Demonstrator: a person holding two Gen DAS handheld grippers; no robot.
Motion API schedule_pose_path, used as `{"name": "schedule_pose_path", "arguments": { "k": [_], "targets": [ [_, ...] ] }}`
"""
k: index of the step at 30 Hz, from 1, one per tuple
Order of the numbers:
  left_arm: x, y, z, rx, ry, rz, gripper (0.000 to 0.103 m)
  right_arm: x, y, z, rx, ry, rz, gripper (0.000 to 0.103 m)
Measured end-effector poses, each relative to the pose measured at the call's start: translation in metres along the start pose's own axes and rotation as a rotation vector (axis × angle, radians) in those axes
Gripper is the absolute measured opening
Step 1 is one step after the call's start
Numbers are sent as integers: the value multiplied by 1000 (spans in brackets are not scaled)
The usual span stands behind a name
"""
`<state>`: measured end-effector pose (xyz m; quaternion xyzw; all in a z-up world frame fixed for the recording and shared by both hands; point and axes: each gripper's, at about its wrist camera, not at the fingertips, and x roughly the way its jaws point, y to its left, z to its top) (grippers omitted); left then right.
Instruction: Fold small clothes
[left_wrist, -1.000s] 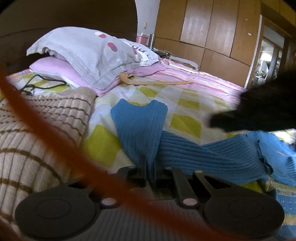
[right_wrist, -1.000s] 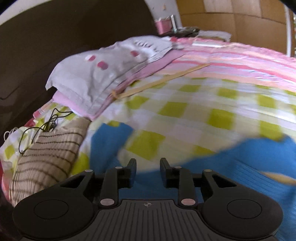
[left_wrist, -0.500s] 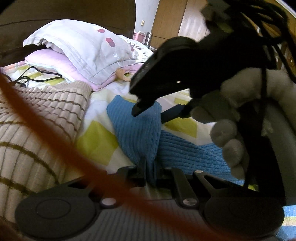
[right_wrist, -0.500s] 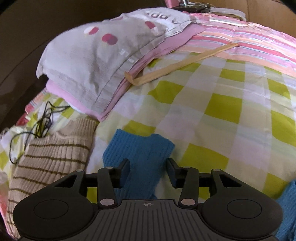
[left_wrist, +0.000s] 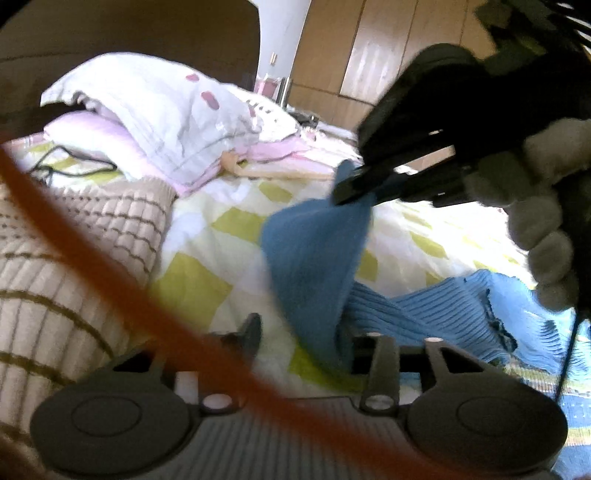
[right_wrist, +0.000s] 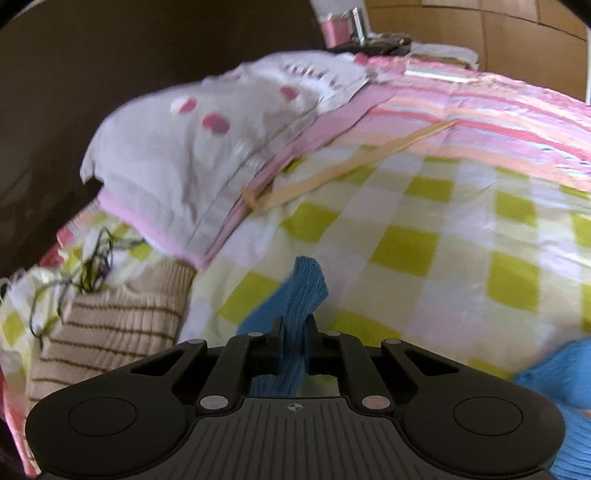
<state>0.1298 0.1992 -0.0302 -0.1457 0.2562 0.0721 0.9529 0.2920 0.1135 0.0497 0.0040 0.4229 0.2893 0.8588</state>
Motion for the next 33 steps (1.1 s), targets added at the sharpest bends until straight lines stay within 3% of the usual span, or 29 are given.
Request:
{"name": "schedule_pose_path", "arguments": {
  "k": [5,21,33],
  "targets": [
    [-10,-12,0,27,-21,-11,59,-40,-24,5,53,-61,12,8],
    [-20,-105,23,187,-18,-102,59,-151,-123,-5,206,-218,-58,8],
    [-9,-196,9,357,24,-188,59,-227,-236,-49,360,-326,-150,8]
  ]
}}
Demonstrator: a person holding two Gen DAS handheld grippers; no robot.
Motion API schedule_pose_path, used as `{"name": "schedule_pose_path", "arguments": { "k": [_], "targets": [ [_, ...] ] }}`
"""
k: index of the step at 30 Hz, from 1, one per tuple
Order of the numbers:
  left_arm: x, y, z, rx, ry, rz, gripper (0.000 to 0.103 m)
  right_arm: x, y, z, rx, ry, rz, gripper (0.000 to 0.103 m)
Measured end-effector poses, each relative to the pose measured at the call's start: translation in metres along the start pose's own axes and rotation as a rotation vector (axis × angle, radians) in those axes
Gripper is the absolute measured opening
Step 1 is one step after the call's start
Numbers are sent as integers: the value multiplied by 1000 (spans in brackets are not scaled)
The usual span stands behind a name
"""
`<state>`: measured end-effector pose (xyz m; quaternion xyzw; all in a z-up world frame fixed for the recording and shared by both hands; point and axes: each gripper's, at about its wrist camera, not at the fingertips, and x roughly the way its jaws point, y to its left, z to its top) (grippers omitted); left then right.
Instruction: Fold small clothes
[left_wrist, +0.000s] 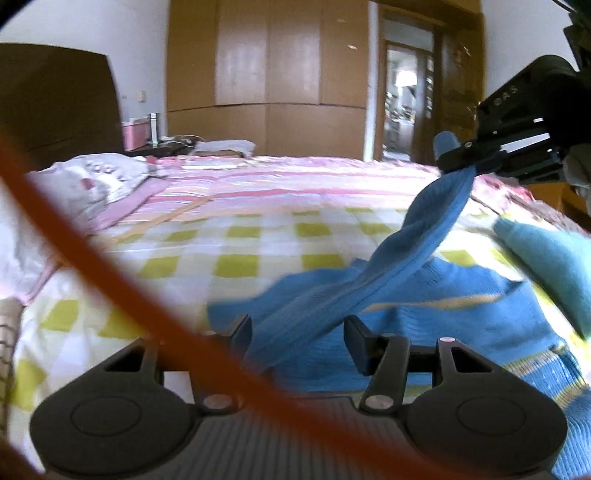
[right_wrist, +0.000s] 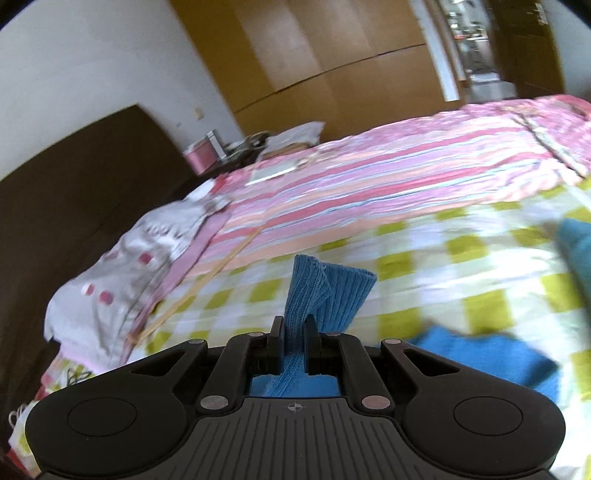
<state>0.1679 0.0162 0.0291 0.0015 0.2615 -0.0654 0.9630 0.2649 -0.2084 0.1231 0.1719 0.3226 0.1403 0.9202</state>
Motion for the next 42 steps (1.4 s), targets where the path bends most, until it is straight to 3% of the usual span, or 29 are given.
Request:
{"name": "schedule_pose_path", "arguments": {
  "k": [8,12,13,16,25,29,33,36,38,42],
  "targets": [
    [15,-38,-17,110,67,-37,59,-32,-99,-37,125,-52,-76,8],
    [14,-45,-22,145,87,-36,59,-24,-132,-74,160,13,-138,9],
    [12,-45,-24,155,89,-33,59,-24,-140,-81,179,23,-142,15],
    [8,-43,-26,175,98,-32,59,-23,-157,-98,258,51,-130,16],
    [-1,-36,-22,149,93,-21,60,-29,-160,-97,295,29,-116,20],
    [-7,-32,-17,128,62,-28,60,-30,-155,-99,291,28,-152,10],
    [-3,-28,-15,108,50,-9,60,-36,-154,-106,256,23,-166,10],
    [2,-24,-13,78,69,-2,60,-30,-162,-108,286,58,-192,12],
    [2,-22,-13,82,68,1,60,-35,-159,-106,285,42,-189,17],
    [-1,-17,-7,89,45,8,60,-56,-146,-101,211,-6,-228,18]
  ]
}}
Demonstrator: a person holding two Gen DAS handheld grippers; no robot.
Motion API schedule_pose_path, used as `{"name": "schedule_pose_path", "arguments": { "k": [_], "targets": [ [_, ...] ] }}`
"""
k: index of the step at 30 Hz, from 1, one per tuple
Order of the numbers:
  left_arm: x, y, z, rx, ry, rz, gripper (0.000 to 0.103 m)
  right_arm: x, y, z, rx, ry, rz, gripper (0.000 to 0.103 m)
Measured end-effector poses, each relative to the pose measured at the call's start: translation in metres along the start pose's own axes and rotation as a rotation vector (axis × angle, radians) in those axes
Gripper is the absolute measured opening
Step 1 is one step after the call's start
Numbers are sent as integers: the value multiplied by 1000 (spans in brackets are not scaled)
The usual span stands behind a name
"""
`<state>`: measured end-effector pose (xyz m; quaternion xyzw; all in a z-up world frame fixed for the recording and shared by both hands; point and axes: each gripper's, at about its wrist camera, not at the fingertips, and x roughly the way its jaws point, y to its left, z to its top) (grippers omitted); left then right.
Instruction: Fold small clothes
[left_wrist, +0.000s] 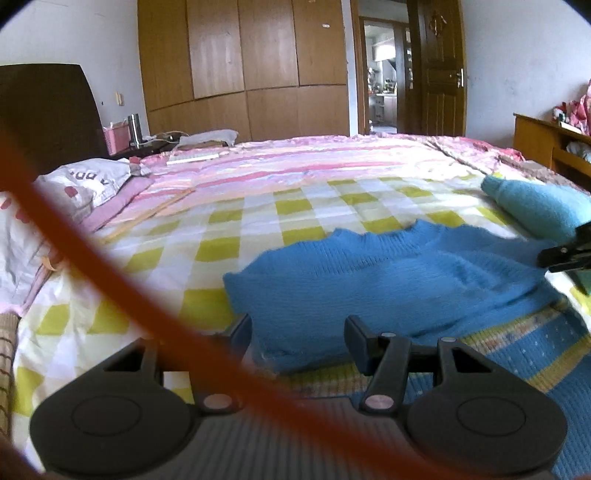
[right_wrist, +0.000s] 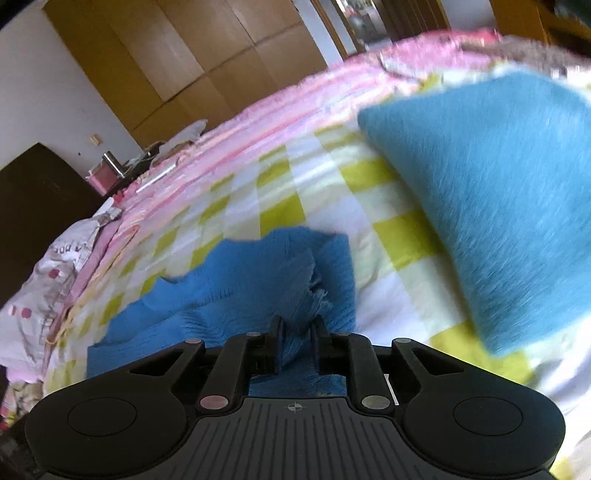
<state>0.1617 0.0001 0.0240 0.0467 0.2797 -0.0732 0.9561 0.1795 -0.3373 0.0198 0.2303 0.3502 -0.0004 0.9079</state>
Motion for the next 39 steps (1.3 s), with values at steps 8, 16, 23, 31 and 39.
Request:
{"name": "schedule_pose_path", "arguments": {
  "k": [8,16,23,31,39],
  "targets": [
    [33,-4,27,-10,-11,19,60,0,37,12,-136,-124,21,18],
    [68,-2,15,14,90,74,60,52,35,13,-137,-12,-15,17],
    [69,13,7,-21,111,93,64,53,6,10,-104,1,-36,4],
    [38,14,2,-18,89,70,63,25,16,3,-158,-21,-26,17],
    [37,2,-6,19,126,78,63,29,22,-9,-219,24,-59,17]
  ]
}}
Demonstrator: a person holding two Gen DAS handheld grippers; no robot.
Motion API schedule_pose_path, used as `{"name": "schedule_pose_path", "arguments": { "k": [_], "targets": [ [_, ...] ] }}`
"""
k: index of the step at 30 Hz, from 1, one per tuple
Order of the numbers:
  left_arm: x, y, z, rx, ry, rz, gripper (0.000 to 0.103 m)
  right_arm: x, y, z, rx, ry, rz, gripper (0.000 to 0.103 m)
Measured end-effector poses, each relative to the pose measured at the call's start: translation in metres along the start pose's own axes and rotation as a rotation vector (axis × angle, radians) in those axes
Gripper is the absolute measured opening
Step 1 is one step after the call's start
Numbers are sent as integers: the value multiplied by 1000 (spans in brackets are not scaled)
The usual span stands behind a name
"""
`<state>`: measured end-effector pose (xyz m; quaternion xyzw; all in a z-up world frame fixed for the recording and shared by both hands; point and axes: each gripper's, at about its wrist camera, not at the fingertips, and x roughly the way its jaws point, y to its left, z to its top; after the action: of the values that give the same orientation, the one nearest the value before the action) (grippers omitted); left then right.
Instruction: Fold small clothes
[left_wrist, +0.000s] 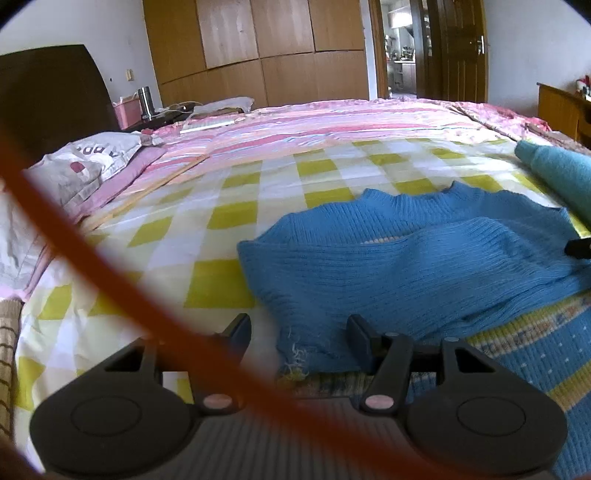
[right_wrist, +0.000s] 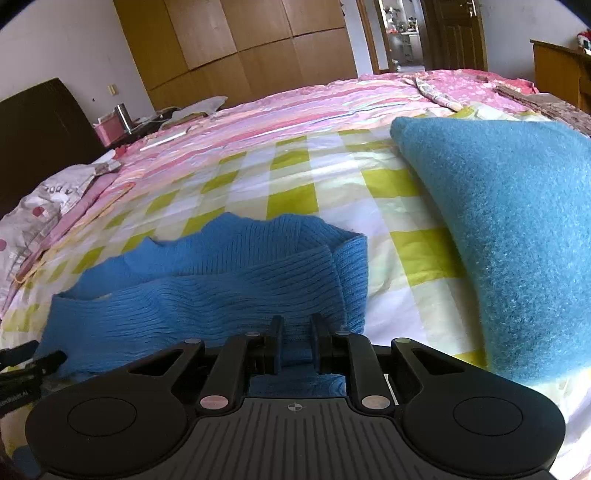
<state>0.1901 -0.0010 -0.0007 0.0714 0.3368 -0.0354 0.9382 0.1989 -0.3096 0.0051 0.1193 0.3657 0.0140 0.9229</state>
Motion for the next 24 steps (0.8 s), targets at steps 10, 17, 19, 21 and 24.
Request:
{"name": "schedule_pose_path", "arguments": {
  "k": [10,17,19,21,24],
  "targets": [
    [-28,5,-11,-29,15,-33,63,-36,4,-17,-36,29,27,18],
    [-46,-3,-28,-27,43,-72,63,-55,10,-35,-61,67,31,18],
    [-53,-5,-31,-25,38,-78,63,-58,10,-38,-53,78,33,18],
    [-61,-6,-33,-24,31,-84,63,-65,10,-40,-37,82,45,18],
    [-69,-5,-35,-29,24,-86,63,-75,13,-43,-43,74,49,18]
  ]
}}
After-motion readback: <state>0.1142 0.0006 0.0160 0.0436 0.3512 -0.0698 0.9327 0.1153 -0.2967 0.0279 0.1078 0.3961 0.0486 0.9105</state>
